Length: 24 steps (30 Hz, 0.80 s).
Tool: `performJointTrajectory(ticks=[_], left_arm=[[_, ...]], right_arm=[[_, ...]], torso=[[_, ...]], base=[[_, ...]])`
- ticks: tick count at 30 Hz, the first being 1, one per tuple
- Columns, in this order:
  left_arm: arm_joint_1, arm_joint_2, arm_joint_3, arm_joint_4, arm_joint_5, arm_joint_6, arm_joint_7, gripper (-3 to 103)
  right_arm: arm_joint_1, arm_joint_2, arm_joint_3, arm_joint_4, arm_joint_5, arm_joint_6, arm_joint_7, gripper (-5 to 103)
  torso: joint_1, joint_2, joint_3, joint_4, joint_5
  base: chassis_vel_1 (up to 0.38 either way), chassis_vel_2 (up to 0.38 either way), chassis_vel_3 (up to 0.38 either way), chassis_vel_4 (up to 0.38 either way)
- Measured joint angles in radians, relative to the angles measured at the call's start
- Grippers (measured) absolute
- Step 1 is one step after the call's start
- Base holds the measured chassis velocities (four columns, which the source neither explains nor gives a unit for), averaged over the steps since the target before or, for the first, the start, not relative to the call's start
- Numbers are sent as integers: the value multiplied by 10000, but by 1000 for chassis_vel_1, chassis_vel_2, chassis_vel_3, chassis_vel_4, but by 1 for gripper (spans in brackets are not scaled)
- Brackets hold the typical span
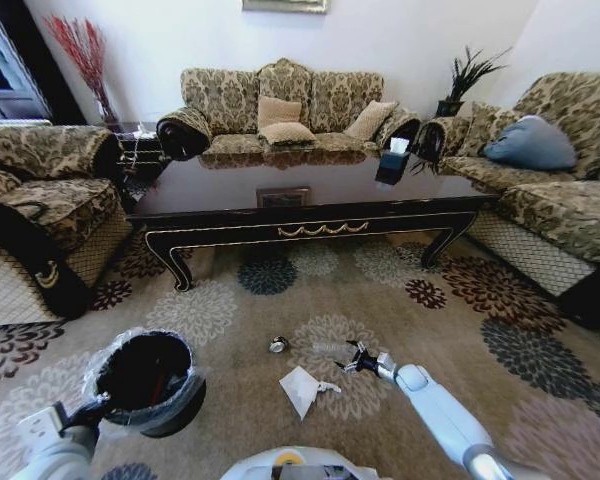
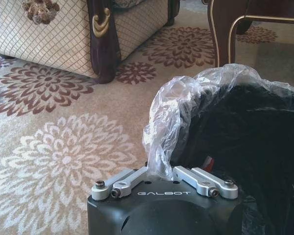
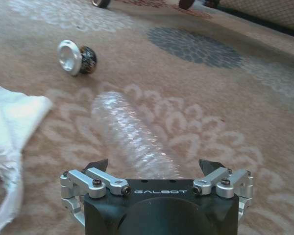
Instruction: Move to the front of the table and pick up the trash from the floor, then place it into the trash bin.
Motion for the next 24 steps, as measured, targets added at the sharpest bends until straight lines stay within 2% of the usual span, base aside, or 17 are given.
performJointTrajectory(ticks=[5,6,8,11,15,17,21,23,24], left_arm=[[-3,12,2,-2,-30,0,0,2],[-2,15,0,-2,-32,1,0,2],[0,18,-6,-2,-36,2,0,2],[4,23,-7,-2,-38,2,0,2],[-19,45,6,-2,-37,2,-1,2],[-26,48,19,0,-36,2,-2,2],[-37,68,46,8,-29,3,-7,2],[-36,72,47,13,-28,3,-9,2],[-36,75,48,20,-27,3,-11,2]], right_arm=[[13,110,40,-173,-306,2,435,100],[12,122,60,-202,-414,8,471,103],[-6,133,110,-243,-620,35,502,95],[-49,132,144,-258,-670,52,505,90],[-145,101,202,-242,-700,92,505,68],[-164,87,216,-228,-703,104,504,68],[-250,7,310,-152,-707,142,499,47],[-265,-6,325,-137,-707,148,499,47],[-290,-30,352,-105,-705,163,499,44]], torso=[[0,0,0,0,2],[0,0,0,-1,2],[0,0,0,0,2],[0,0,0,0,2],[0,0,0,0,3],[0,0,0,0,3],[0,0,0,0,2],[0,0,0,0,2],[0,0,0,0,3]], base=[[0,0,0,0],[0,0,0,0],[0,0,0,0],[0,0,0,0],[0,0,0,0],[0,0,0,0],[0,0,0,0],[0,0,0,0],[0,0,0,0]])
